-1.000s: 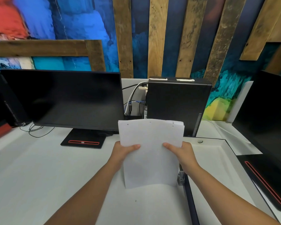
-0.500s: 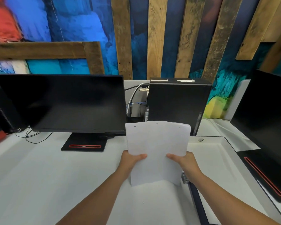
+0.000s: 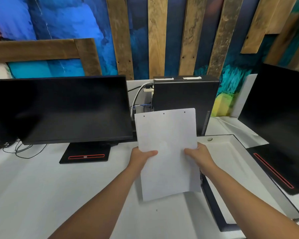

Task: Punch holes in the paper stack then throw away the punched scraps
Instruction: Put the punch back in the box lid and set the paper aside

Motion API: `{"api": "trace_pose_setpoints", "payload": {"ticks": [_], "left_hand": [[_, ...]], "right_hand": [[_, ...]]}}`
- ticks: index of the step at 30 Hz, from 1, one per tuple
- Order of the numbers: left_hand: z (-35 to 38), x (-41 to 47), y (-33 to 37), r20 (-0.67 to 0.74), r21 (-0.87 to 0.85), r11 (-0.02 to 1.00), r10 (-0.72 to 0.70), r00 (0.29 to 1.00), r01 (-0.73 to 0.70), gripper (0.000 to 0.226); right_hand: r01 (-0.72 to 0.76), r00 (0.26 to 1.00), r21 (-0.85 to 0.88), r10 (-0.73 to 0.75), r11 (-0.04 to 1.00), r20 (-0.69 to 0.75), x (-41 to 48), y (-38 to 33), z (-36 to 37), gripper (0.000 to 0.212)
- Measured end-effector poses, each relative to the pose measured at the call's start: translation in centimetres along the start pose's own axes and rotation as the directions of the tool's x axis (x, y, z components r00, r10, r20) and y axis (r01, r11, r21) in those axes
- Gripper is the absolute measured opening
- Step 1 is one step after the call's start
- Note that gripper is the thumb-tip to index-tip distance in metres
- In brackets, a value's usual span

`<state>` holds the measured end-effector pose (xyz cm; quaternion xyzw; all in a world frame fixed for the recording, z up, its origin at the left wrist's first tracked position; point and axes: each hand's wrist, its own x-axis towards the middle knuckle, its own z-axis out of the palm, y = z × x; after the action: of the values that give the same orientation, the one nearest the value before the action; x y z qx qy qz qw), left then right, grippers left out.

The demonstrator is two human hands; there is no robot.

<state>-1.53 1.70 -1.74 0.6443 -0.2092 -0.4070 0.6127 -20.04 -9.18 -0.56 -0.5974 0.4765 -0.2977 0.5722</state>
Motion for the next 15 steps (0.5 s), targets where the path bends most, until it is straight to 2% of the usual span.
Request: {"api": "trace_pose_setpoints", "payload": {"ticks": [3,8,13,15], "left_hand": [[0.9,0.3,0.1,0.018,-0.019,0.999,-0.029,0.999,0.029,0.038],[3.3,0.8,0.4,0.052,0.002,0.997,-0.076,0.996,0.076,0.023],[6.9,0.7,0.2,0.089,0.065,0.990,-0.134,0.987,0.128,0.029],[8.7,0.5,-0.2,0.103,0.118,0.983,-0.150,0.983,0.138,0.034]], "right_hand": [[0.013,0.999,-0.070,-0.016,0.997,-0.042,-0.2,0.0,-0.6,0.045],[0.021,0.990,-0.117,-0.037,0.993,-0.137,-0.1,0.5,-2.8,0.031],[0.043,0.978,-0.171,-0.076,0.984,-0.193,0.1,1.0,-6.9,0.048],[0.052,0.977,-0.244,-0.100,0.968,-0.190,0.0,1.4,-8.9,0.043]]}}
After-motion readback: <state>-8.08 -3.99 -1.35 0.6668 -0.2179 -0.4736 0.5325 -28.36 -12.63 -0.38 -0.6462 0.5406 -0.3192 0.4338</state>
